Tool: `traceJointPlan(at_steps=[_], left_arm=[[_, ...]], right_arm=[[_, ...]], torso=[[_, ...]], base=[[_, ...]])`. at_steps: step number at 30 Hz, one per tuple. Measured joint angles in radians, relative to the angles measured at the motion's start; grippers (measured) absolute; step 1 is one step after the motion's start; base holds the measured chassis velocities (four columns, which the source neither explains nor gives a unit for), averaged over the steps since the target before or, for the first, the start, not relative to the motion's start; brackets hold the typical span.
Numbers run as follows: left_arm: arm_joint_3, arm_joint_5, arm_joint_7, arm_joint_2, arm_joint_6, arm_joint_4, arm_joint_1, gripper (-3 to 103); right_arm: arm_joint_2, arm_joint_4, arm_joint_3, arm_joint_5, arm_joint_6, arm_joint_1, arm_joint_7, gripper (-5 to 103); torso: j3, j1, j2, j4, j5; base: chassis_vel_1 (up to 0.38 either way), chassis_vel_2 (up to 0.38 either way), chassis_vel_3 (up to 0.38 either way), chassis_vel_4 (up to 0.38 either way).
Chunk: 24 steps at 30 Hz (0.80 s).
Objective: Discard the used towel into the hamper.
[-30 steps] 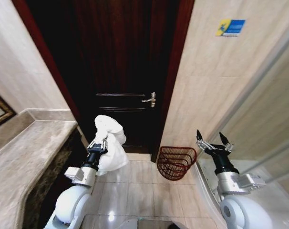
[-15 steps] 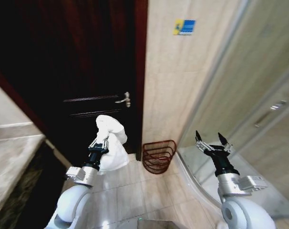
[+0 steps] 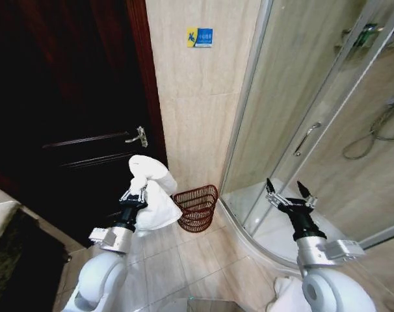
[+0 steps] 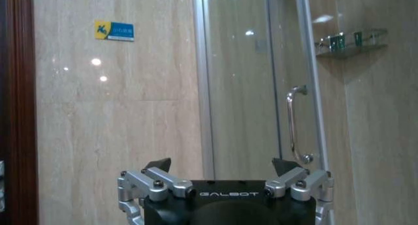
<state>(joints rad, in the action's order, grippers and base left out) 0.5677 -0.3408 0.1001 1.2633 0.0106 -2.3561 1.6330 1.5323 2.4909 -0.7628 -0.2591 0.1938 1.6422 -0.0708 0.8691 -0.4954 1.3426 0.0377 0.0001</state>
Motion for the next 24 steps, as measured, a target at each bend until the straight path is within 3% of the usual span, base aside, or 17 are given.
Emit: traceJointPlan(at_steps=[24], left_arm=[[0.002,0.020,0.022,0.029,-0.024,0.044,-0.005,11]], right_arm=[[-0.003,-0.001,0.013,-0.001,0.004,0.019,0.022,100]], torso=[[-0.070,0.059,-0.129,-0.0001,-0.0001]], base=[[0.000,0.000,0.000,0.000]])
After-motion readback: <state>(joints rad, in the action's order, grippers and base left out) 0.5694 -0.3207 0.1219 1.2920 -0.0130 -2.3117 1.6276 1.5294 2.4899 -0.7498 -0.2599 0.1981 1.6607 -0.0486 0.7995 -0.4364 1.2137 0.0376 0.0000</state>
